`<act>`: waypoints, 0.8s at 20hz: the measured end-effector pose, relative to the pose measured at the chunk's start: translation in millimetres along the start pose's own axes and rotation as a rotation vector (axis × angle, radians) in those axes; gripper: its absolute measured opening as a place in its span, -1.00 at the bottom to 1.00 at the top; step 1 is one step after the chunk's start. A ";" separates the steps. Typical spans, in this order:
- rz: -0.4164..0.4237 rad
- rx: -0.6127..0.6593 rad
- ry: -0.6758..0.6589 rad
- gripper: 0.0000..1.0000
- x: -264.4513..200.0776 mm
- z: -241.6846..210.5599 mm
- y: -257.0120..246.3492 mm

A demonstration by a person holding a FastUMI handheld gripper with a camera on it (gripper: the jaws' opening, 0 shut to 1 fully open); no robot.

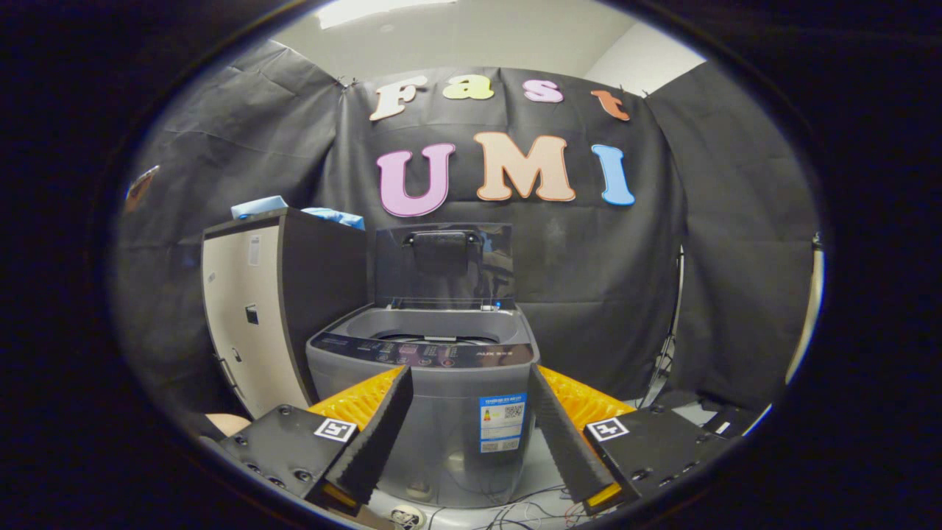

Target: Put the clothes into the washing machine and then close the washing machine lid.

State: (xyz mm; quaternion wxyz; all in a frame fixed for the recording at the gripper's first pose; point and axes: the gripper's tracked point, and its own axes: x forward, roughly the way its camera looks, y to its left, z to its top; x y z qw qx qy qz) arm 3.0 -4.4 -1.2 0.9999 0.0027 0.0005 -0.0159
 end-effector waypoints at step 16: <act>0.324 -0.068 -0.106 0.95 176.6 228.1 227.8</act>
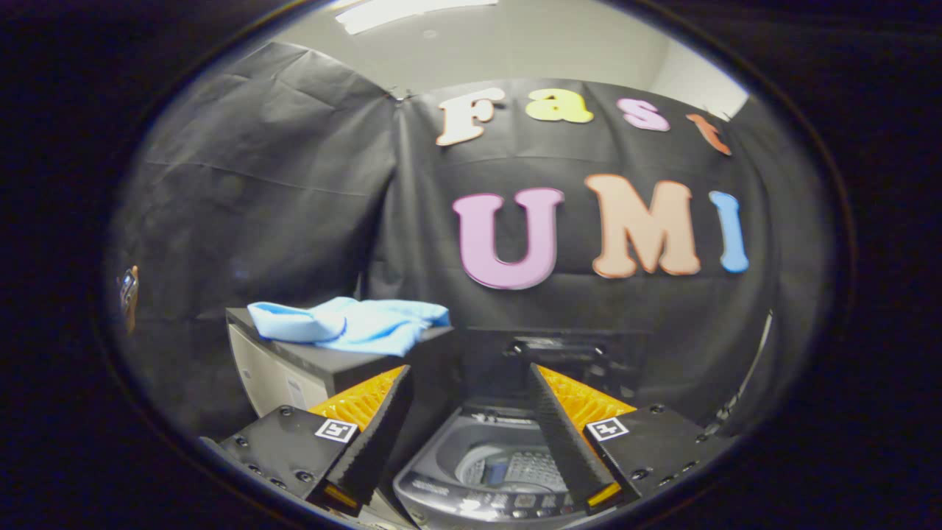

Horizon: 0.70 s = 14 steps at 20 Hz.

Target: Put the clothes into the washing machine and then close the washing machine lid.

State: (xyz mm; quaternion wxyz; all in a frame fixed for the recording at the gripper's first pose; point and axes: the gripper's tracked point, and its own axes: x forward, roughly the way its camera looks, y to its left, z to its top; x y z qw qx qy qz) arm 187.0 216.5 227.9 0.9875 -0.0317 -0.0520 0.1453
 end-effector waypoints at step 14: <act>0.279 -0.138 0.243 0.97 152.9 -3.1 128.9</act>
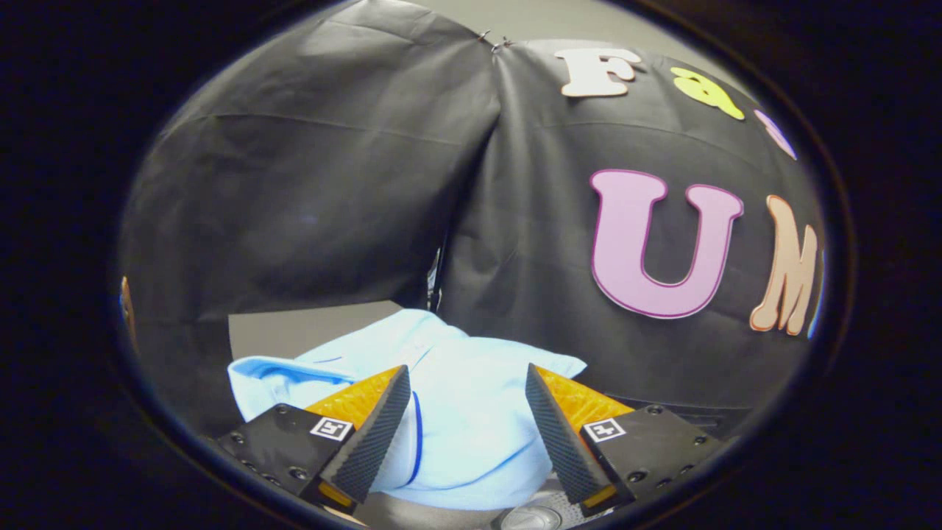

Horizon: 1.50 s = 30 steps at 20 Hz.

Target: Put the clothes into the washing machine and then close the washing machine lid.

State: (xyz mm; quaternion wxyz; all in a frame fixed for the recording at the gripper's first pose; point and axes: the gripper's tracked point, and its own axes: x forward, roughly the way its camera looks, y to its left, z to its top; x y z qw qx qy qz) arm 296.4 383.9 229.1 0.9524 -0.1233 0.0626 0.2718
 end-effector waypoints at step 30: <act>-0.490 0.212 0.197 -0.30 -29.5 48.1 -34.1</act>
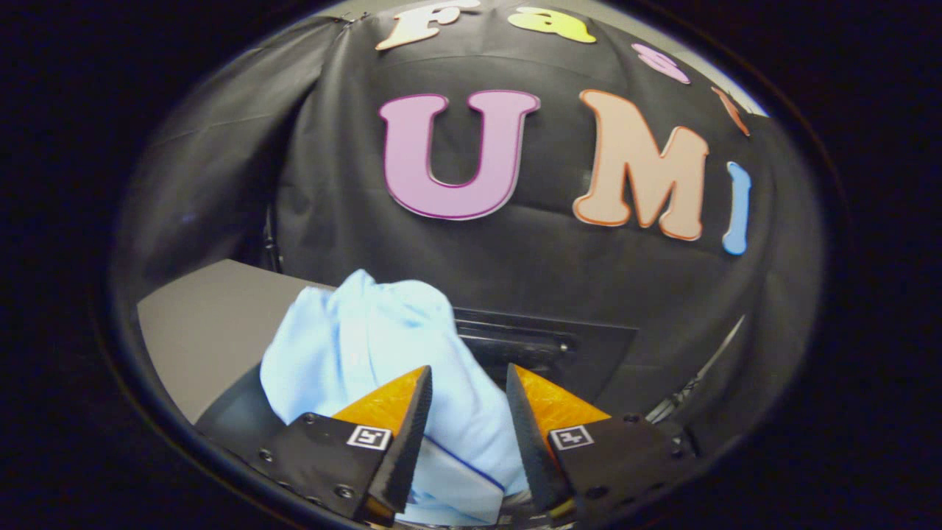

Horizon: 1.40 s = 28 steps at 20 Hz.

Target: Put the clothes into the washing machine and then close the washing machine lid.

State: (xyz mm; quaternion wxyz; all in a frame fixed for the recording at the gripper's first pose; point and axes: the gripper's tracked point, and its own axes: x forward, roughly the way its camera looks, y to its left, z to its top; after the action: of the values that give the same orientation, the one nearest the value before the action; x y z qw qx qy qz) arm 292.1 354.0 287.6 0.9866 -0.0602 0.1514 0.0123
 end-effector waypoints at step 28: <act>-0.085 0.102 -0.138 0.28 130.6 23.8 -12.2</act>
State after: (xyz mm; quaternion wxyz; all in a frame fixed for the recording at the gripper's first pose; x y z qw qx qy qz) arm 424.3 345.6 272.3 0.9961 -0.0153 0.0806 -0.0332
